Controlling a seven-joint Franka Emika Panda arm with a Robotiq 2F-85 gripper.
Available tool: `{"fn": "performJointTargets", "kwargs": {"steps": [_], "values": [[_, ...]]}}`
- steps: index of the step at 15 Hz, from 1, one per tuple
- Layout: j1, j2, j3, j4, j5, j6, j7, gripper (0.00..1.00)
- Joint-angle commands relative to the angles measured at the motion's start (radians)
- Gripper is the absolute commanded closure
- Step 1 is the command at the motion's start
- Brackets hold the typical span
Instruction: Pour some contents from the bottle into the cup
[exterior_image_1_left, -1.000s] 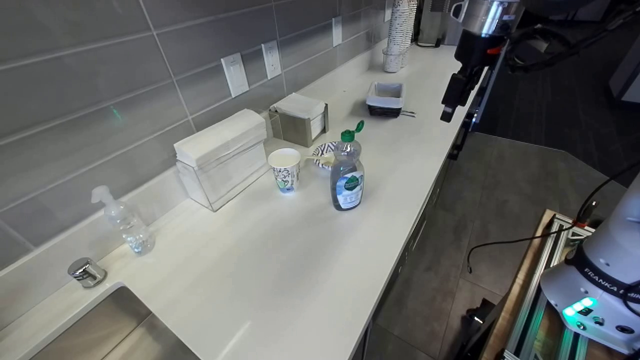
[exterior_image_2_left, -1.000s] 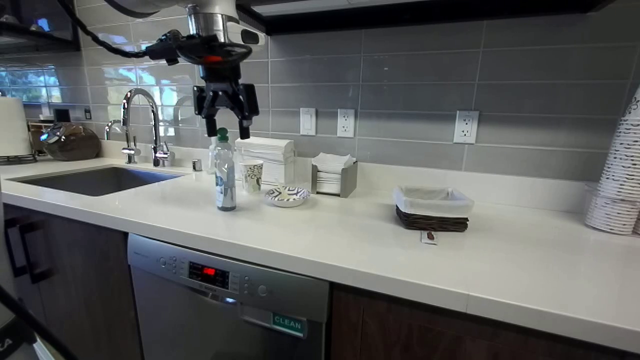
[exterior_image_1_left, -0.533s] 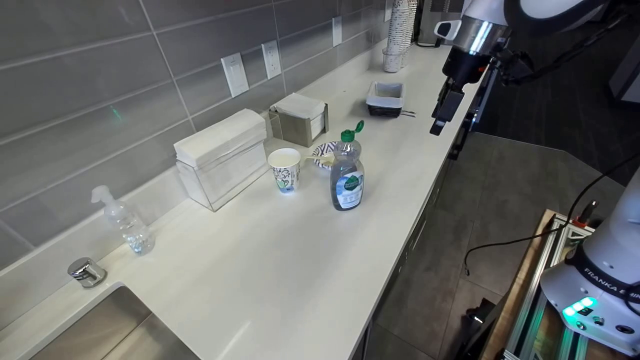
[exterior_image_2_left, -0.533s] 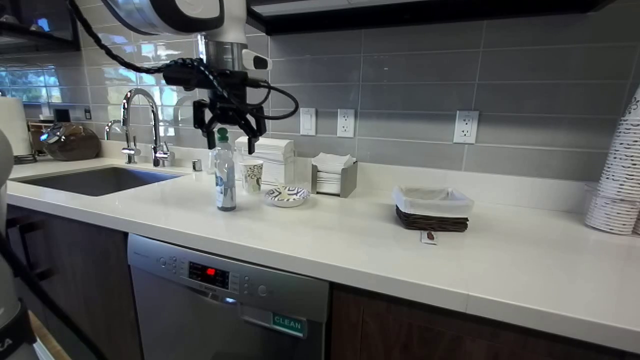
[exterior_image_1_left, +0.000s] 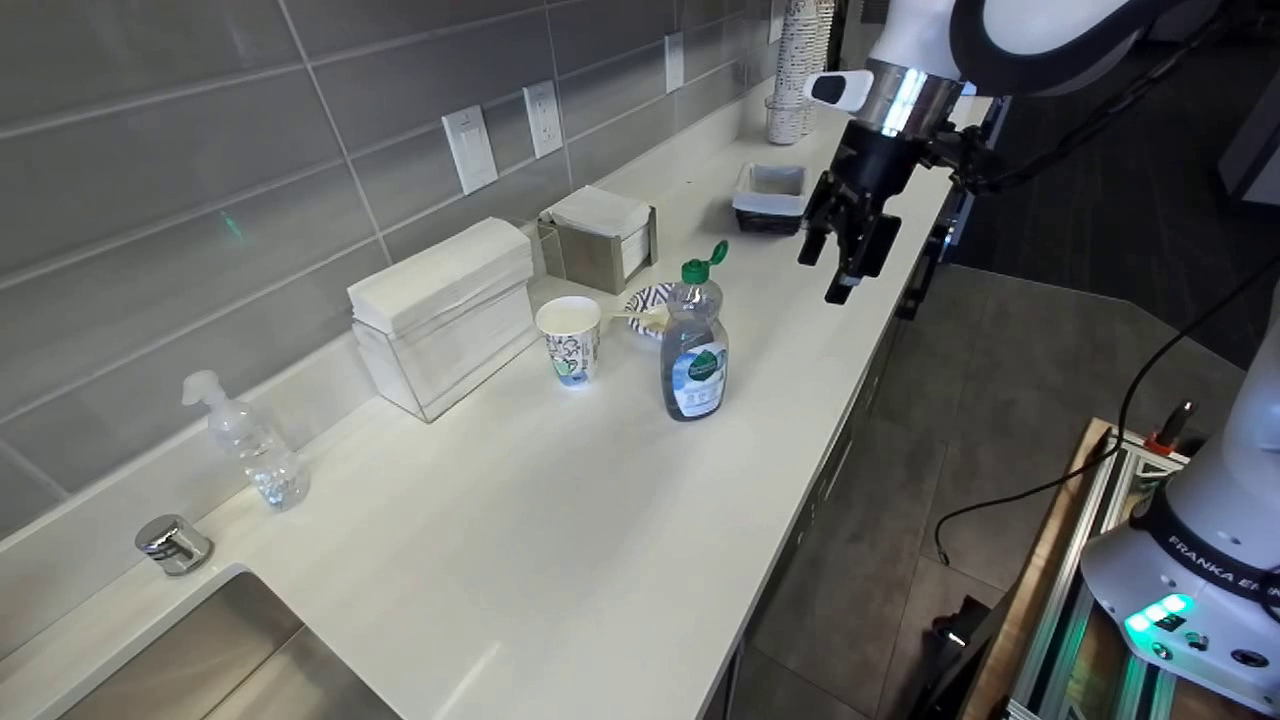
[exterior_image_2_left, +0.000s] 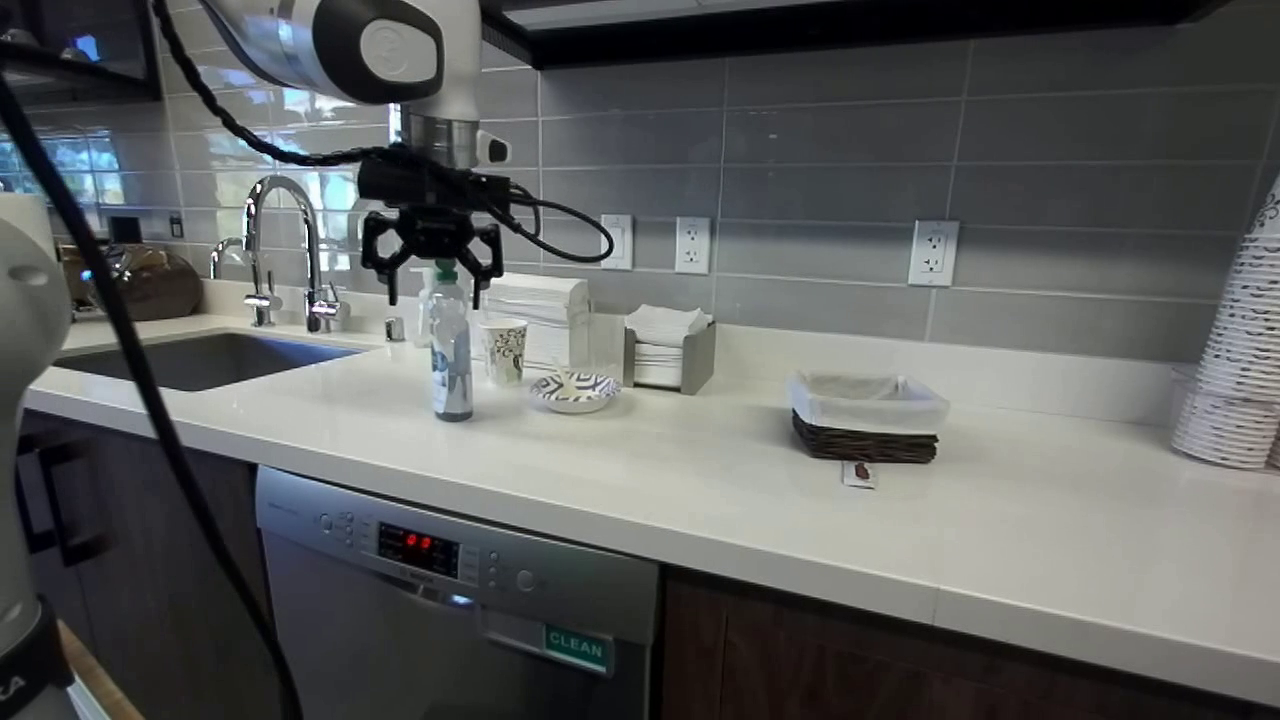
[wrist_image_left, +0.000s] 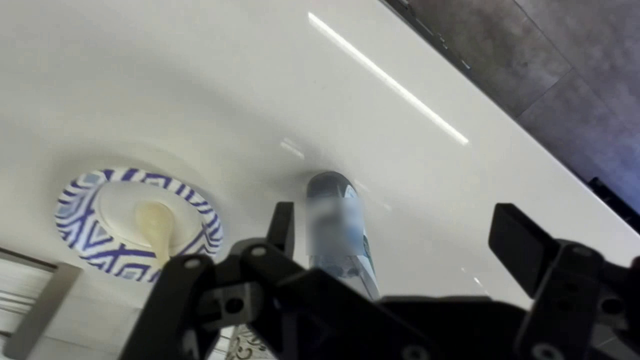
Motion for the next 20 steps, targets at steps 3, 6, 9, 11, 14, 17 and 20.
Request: {"fn": "performJointTargets", "kwargs": {"steps": [3,6,9,11,14,17,20], "values": [[-0.037,0.017,0.042,0.01,0.024,-0.002,-0.022,0.0],[-0.044,0.012,0.041,0.01,0.023,-0.002,-0.022,0.0],[-0.003,0.024,0.012,-0.004,0.087,0.138,-0.11,0.0],[0.047,0.033,-0.03,-0.021,0.18,0.254,-0.223,0.0],[0.152,0.031,-0.121,-0.052,0.401,0.366,-0.417,0.0],[0.296,0.007,-0.27,-0.065,0.616,0.369,-0.644,0.0],[0.393,-0.01,-0.411,-0.056,0.768,0.297,-0.86,0.0]]}}
